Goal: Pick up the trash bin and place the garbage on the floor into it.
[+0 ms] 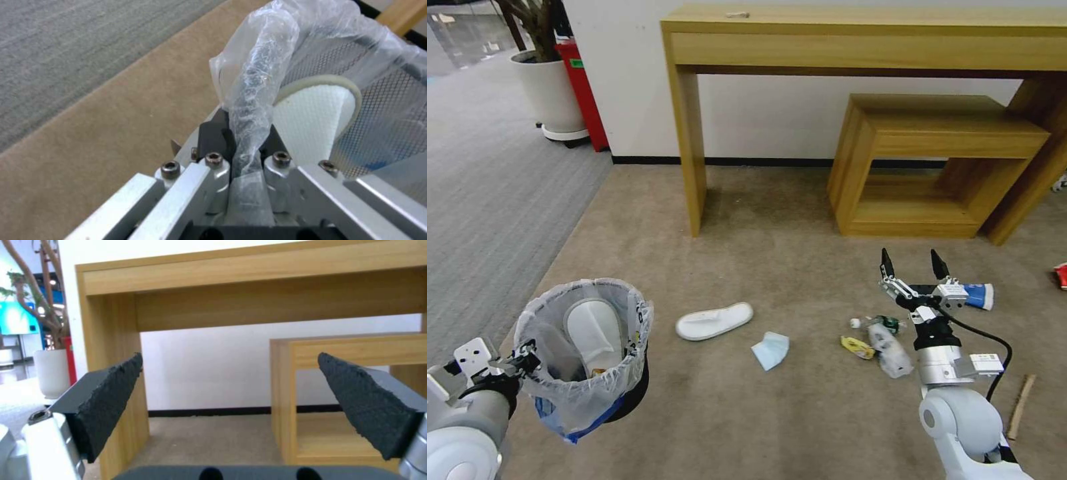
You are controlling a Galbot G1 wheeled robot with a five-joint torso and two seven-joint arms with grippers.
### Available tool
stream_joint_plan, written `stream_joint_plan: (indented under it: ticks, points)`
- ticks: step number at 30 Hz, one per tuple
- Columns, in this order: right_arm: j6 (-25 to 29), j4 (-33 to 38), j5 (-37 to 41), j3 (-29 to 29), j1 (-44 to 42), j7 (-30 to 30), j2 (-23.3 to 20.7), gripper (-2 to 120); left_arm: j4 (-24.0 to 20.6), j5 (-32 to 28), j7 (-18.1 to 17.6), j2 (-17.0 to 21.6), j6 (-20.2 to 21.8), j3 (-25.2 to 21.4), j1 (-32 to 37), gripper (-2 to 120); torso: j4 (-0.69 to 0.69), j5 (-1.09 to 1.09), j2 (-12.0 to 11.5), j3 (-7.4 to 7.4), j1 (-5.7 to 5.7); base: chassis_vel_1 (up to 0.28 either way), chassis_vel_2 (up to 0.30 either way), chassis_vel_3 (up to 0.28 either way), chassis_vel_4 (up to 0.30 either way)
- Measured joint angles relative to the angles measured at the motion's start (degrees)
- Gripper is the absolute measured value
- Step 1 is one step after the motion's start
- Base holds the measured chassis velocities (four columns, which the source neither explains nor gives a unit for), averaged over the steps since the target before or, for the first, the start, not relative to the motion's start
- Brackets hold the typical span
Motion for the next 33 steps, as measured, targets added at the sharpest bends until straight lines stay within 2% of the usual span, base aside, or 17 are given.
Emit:
stream_joint_plan:
  ticks: [7, 24, 33]
  points:
    - [0.5, -0.1, 0.3, -0.5, 0.4, 0.0, -0.1, 100, 0.6, 0.2, 0.2, 0.0, 0.0, 0.1, -0.3, 3, -0.02, 0.05, 0.0, 0.00, 0.01, 0.020, 0.039, -0.033, -0.034]
    - [1.3, 0.2, 2.3, -0.1, 0.0, -3.7, -0.1, 100, 1.7, 2.2, 1.3, -0.4, -0.5, -0.5, 0.1, 3, -0.01, 0.03, 0.0, -0.01, 0.00, -0.009, -0.010, 0.007, 0.006]
    - [1.4, 0.6, 3.6, 0.1, -0.2, -4.2, -0.1, 100, 0.9, 2.1, 1.4, -0.6, -0.5, -0.3, 0.4, 3, -0.01, 0.04, 0.0, 0.00, 0.00, -0.123, 0.128, 0.119, -0.126]
